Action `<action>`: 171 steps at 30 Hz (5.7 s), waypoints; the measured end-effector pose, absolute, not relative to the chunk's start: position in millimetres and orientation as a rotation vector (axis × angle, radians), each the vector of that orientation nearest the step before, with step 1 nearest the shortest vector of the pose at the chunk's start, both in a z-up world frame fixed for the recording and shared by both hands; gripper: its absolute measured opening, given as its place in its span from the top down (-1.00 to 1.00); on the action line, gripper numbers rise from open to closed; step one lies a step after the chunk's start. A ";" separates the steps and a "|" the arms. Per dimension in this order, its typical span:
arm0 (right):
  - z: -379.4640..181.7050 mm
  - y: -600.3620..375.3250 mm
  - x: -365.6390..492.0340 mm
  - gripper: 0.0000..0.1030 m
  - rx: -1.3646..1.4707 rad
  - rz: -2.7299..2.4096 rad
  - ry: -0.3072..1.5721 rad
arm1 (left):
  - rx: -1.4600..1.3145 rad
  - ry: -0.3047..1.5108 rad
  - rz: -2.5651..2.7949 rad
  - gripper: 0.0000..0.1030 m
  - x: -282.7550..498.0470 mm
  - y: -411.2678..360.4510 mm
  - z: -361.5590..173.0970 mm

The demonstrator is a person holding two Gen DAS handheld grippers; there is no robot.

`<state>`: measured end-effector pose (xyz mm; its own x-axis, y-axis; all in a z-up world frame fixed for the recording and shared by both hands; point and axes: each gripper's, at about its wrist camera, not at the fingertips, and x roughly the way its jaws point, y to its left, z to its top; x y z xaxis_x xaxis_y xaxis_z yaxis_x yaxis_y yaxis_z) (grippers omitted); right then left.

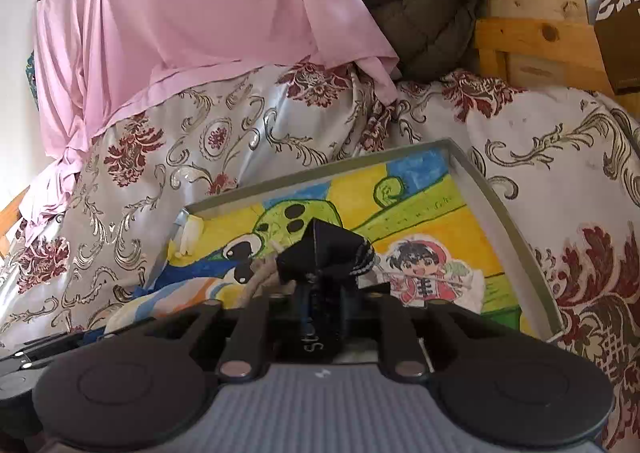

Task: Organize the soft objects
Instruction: 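Lower the towel and sock into the tray and open both tools, then withdraw both open tools from the tray toward the remaining pile, then grasp the white cloth with the right tool while the left tool grasps the grey face mask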

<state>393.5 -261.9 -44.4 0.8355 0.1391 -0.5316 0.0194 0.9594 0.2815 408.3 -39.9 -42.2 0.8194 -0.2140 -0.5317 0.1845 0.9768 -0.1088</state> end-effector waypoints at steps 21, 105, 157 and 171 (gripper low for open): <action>22.0 -271.7 342.0 -0.80 0.246 0.052 0.427 | -0.140 0.463 -0.155 -0.60 363.5 -32.3 23.9; -49.5 -147.6 114.1 -1.00 -0.305 0.328 0.719 | -0.087 0.767 -0.153 -0.98 151.5 34.1 -27.7; -98.2 -117.7 130.8 0.15 -0.610 0.276 0.700 | -0.496 0.910 -0.595 0.23 263.9 -12.5 -75.0; -71.9 -132.1 120.9 0.82 -0.511 0.210 0.639 | -0.458 0.818 -0.570 0.83 244.1 -6.2 -57.4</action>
